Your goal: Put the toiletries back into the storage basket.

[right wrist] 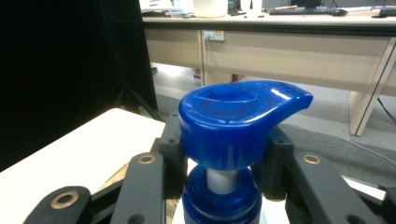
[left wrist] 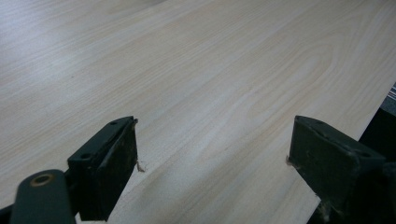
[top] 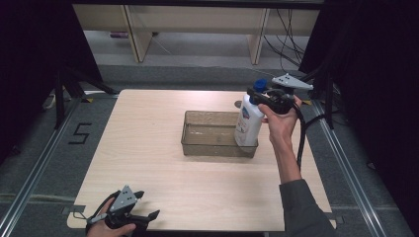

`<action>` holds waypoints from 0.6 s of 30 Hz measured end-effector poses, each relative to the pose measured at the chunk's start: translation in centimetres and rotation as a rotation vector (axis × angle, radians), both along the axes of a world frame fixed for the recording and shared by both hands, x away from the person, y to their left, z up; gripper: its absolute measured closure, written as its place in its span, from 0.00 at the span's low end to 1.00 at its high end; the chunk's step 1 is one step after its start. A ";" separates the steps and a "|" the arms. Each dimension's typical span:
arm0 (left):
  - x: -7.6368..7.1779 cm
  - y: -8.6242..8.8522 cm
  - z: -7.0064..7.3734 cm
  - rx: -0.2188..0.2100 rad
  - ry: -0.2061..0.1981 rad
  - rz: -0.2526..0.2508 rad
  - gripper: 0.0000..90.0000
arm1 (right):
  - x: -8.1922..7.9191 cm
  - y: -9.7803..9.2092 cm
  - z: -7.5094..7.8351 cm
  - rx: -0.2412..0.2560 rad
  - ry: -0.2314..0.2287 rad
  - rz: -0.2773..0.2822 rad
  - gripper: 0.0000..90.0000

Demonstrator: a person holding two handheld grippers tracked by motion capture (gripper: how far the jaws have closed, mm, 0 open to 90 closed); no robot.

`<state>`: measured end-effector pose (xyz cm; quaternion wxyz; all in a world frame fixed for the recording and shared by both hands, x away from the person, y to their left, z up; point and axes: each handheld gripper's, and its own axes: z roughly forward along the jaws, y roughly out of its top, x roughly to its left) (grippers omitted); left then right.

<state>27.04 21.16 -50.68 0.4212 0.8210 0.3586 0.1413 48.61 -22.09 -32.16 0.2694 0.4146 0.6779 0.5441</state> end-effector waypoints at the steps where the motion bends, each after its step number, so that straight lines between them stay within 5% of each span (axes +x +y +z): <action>1: 0.0 0.0 0.0 0.000 0.000 -0.001 0.17 | 0.1 -0.1 -0.2 -0.009 -0.010 0.001 0.68; 7: 0.0 0.0 0.0 0.001 0.000 -0.001 0.17 | 0.2 -0.1 -1.1 -0.010 0.026 -0.003 0.68; 18: -0.1 0.0 0.1 -0.006 0.001 -0.005 0.17 | -0.3 0.5 -1.7 -0.022 0.002 0.002 0.68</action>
